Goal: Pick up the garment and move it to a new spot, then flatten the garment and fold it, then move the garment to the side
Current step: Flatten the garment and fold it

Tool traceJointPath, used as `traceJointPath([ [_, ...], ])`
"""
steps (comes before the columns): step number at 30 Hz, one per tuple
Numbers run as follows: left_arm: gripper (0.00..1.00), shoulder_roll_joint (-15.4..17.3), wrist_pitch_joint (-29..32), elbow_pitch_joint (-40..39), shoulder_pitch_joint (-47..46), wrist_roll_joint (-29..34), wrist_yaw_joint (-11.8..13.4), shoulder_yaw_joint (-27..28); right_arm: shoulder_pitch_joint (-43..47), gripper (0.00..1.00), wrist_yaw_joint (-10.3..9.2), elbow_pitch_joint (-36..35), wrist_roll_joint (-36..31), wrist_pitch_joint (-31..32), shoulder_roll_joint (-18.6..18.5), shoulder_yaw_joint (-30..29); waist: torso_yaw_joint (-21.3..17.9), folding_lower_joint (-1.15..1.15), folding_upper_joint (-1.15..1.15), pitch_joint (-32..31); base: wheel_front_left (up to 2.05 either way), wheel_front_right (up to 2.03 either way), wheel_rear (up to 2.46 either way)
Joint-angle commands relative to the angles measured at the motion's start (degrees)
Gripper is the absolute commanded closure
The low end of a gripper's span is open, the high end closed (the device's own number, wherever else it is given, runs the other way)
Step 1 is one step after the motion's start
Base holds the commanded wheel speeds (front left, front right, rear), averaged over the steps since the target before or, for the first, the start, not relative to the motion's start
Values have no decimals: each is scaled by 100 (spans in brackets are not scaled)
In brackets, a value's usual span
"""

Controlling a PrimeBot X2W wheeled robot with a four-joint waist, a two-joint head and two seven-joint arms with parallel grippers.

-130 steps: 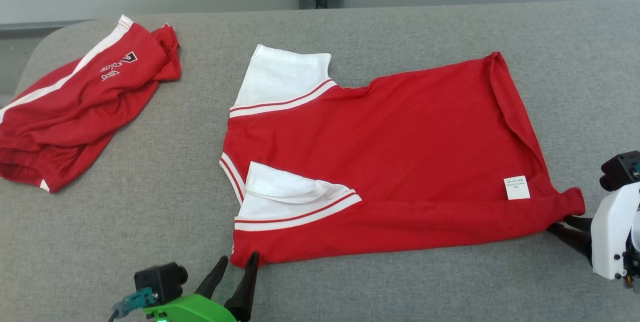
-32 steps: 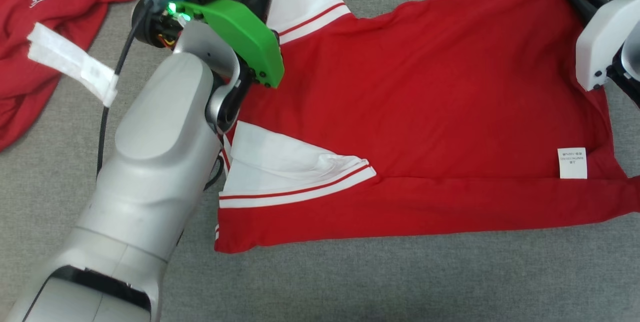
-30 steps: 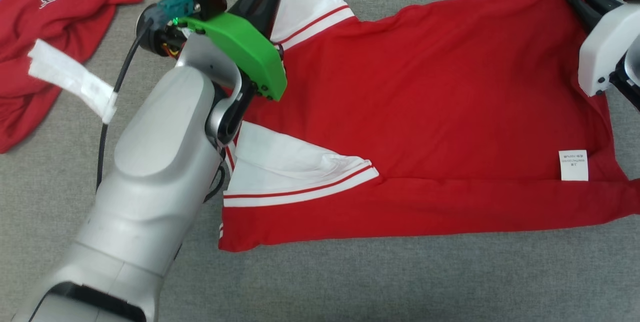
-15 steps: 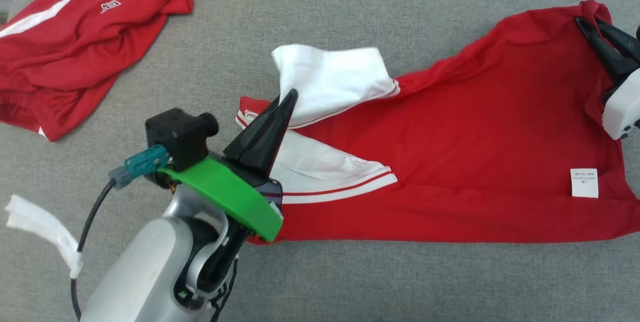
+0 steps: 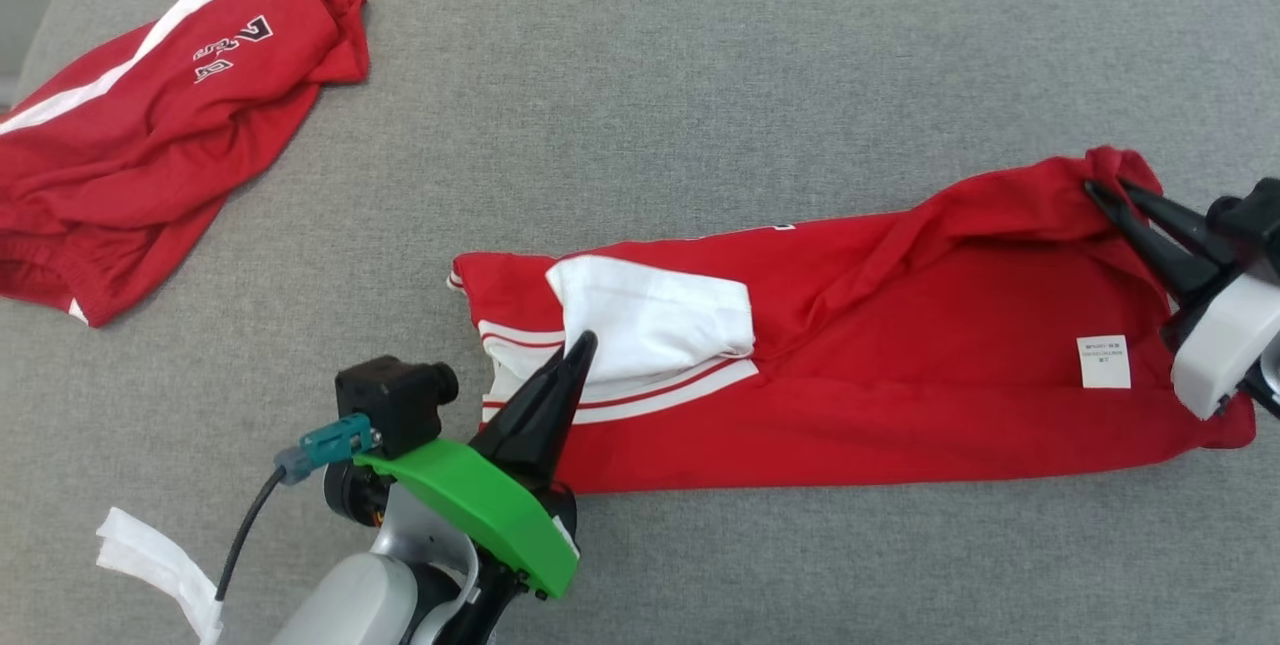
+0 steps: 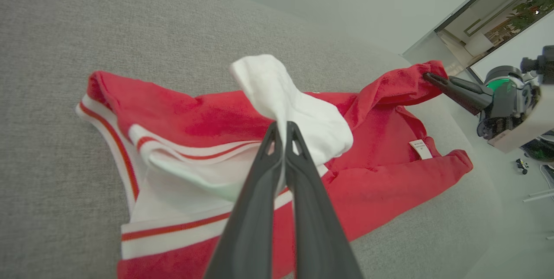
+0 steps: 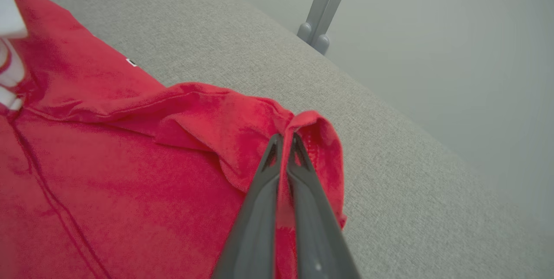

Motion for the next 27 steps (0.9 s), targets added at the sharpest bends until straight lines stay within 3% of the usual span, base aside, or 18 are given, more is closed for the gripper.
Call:
traceJointPath([
  [1, 100, 33, -29, 104, 108, 38, 40, -14, 152, 100, -8, -77, -73, -15, -67, 58, -90, 0, 0, -78, 0, 0, 0],
  [10, 100, 106, -107, 460, 396, -224, 106, 178, 304, 100, -8, -374, -158, -16, -279, 619, -131, 0, 0, -279, 0, 0, 0],
  [21, 100, 71, -7, 557, 493, -401, 70, 141, -119, 99, -8, 207, -381, -16, -387, 1209, -98, 0, 0, -291, 0, 0, 0],
  [22, 91, 57, -7, 592, 477, -407, 63, 130, -155, 85, -8, 267, -337, -16, -365, 1264, -93, 0, 0, -283, 0, 0, 0],
  [23, 79, 51, -14, 631, 468, -410, 71, 136, -179, 82, -8, 301, -305, -16, -345, 1299, -91, 0, 0, -285, 0, 0, 0],
  [24, 57, 50, -47, 675, 465, -399, 97, 148, -185, 58, -8, 325, -281, -17, -325, 1368, -92, 0, 0, -292, 0, 0, 0],
  [25, 14, 51, -82, 706, 471, -375, 127, 167, -179, 29, -8, 352, -275, -17, -328, 1439, -97, 0, 0, -301, 0, 0, 0],
  [26, 0, 35, -104, 747, 506, -397, 155, 192, -193, 0, -8, 374, -240, -17, -328, 1505, -112, 0, 0, -325, 0, 0, 0],
  [27, 0, 34, -124, 772, 538, -415, 157, 199, -209, 0, -8, 394, -201, -17, -330, 1533, -130, 0, 0, -356, 0, 0, 0],
])
